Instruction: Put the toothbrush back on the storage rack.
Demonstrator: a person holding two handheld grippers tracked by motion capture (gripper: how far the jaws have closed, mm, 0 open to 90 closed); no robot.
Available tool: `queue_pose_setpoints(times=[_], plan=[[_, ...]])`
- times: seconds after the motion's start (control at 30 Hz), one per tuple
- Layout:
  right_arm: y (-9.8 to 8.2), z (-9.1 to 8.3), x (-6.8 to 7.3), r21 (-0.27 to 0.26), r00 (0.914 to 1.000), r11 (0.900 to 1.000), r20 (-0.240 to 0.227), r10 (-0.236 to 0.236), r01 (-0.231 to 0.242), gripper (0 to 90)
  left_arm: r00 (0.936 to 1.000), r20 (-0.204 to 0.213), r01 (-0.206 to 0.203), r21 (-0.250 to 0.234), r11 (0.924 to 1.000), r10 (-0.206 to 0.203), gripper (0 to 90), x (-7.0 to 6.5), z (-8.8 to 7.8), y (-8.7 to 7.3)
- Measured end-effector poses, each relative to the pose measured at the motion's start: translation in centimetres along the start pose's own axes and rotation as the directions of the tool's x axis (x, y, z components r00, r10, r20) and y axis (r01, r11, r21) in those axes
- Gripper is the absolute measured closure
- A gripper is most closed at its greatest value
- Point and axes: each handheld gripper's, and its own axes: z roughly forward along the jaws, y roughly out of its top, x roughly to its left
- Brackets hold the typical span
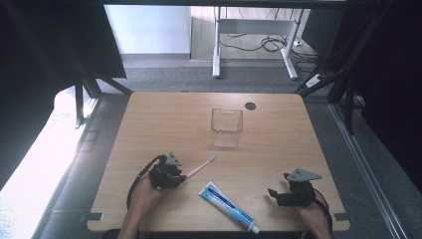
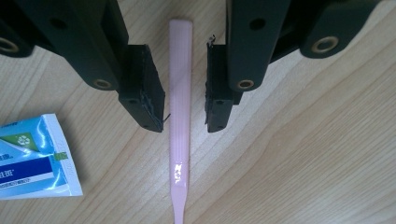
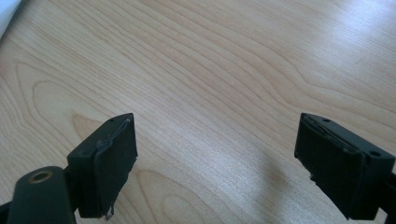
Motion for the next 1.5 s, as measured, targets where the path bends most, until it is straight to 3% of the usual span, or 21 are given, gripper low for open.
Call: queue_pose_setpoints(times=[0.4,0.63,0.8,0.87,0.9,0.97,1.03,1.07,1.1,1.17,1.23,1.27,1.4,1.5], plan=[[0.0,-0.1,0.0,-0.010,1.0000,1.000,0.005,0.001,-0.001,13.4,0.9992,0.018,-0.038,0.094,0.9949,0.037,69.8,-0.1,0.7,2.2],[0.0,-0.1,0.0,-0.008,1.0000,1.000,0.000,-0.001,0.001,13.5,0.9976,0.023,-0.068,0.182,0.9809,0.065,69.1,0.1,1.1,3.7],[0.0,-0.1,0.0,-0.009,1.0000,1.000,-0.001,-0.001,0.001,13.4,0.9974,0.016,-0.073,0.213,0.9743,0.071,68.3,0.1,1.2,4.4],[0.0,-0.1,0.0,-0.008,1.0000,1.000,-0.001,0.000,0.000,13.4,0.9972,0.021,-0.075,0.238,0.9683,0.072,68.3,0.1,1.4,4.8],[0.0,0.0,0.0,-0.007,1.0000,1.000,-0.002,0.000,0.000,13.4,0.9960,0.028,-0.089,0.264,0.9603,0.084,68.6,0.2,1.5,5.2],[0.0,-0.1,0.0,-0.005,1.0000,1.000,-0.002,0.000,0.000,13.5,0.9957,0.029,-0.093,0.271,0.9582,0.088,69.2,0.2,1.5,5.4],[0.0,-0.1,0.0,-0.009,1.0000,1.000,-0.003,-0.003,0.003,13.4,0.9940,0.032,-0.109,0.298,0.9483,0.104,69.6,0.1,1.7,5.9],[0.0,-0.1,0.0,-0.009,1.0000,1.000,-0.003,-0.002,0.002,13.5,0.9940,0.032,-0.109,0.298,0.9483,0.104,69.7,0.1,1.7,5.9],[0.0,-0.1,0.0,-0.008,1.0000,1.000,-0.003,-0.002,0.002,13.4,0.9936,0.034,-0.113,0.316,0.9418,0.108,69.8,0.1,2.0,6.3],[0.0,-0.1,0.0,-0.007,1.0000,1.000,-0.003,-0.002,0.002,13.4,0.9934,0.035,-0.115,0.325,0.9387,0.110,70.0,0.1,2.1,6.4],[0.0,0.0,0.0,-0.006,1.0000,1.000,-0.004,-0.002,0.002,13.5,0.9916,0.041,-0.130,0.355,0.9260,0.123,70.6,0.1,2.4,6.9],[0.0,0.0,0.0,-0.006,1.0000,1.000,-0.004,-0.002,0.002,13.5,0.9916,0.041,-0.130,0.355,0.9260,0.123,70.8,0.1,2.4,6.9],[0.0,0.0,0.0,-0.001,1.0000,1.000,-0.006,0.000,0.000,13.4,0.9908,0.052,-0.136,0.390,0.9106,0.125,71.6,0.0,3.1,7.7],[0.0,0.0,0.0,0.000,1.0000,1.000,-0.007,0.000,0.000,13.4,0.9907,0.053,-0.136,0.402,0.9057,0.125,72.0,0.1,3.4,8.0]])
